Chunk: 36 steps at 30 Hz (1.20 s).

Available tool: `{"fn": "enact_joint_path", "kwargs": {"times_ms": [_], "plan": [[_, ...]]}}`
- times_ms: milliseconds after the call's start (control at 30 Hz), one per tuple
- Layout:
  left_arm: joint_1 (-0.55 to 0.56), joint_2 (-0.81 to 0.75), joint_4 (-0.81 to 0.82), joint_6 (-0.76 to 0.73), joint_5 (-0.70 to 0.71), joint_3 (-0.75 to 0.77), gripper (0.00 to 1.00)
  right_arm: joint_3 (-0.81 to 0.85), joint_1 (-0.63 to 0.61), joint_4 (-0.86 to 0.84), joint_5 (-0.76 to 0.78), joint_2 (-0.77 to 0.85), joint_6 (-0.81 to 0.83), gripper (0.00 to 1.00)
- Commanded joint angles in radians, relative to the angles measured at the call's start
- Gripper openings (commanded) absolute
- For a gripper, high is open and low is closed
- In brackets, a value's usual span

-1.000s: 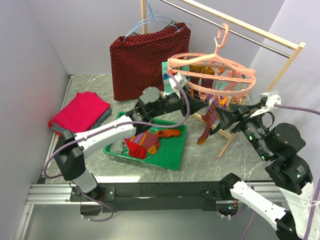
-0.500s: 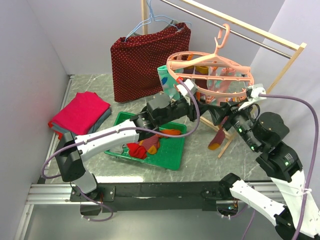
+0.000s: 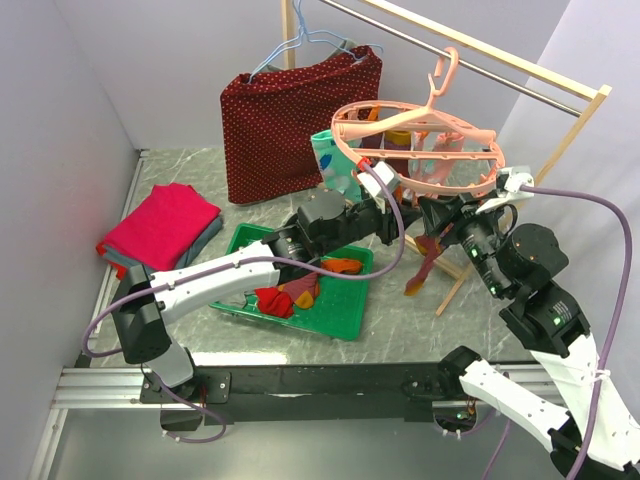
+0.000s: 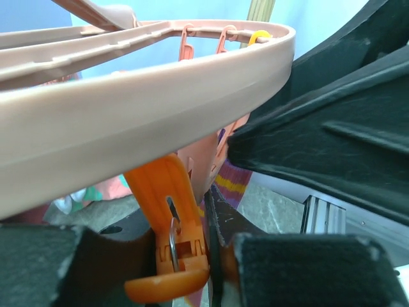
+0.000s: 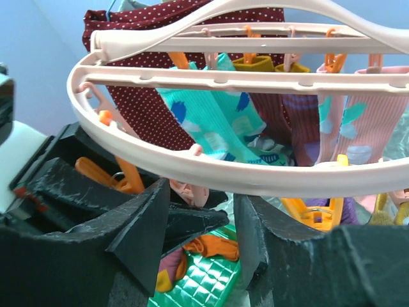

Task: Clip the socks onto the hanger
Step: Clamp the sock onto the hanger, then open the clamp at the hanger.

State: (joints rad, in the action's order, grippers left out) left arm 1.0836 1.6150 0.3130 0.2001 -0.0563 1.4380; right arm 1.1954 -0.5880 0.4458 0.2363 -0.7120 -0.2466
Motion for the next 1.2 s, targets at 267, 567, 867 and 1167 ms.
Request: {"fn": "enact_joint_path", "kwargs": {"times_ms": [267, 567, 867, 1167], "plan": [[0.018, -0.018, 0.005, -0.037, 0.003, 0.009, 0.18, -0.049, 0.005, -0.117, 0.069, 0.005, -0.016, 0.37], [0.018, -0.079, 0.020, -0.044, 0.000, -0.066, 0.55, -0.020, 0.005, -0.072, 0.044, 0.014, 0.001, 0.04], [0.016, -0.228, 0.005, -0.111, -0.167, -0.229, 0.90, 0.050, 0.005, 0.050, 0.000, 0.014, 0.030, 0.00], [0.016, -0.213, 0.000, -0.085, -0.333, -0.150, 0.89, 0.084, 0.005, 0.080, -0.037, 0.005, 0.069, 0.00]]}}
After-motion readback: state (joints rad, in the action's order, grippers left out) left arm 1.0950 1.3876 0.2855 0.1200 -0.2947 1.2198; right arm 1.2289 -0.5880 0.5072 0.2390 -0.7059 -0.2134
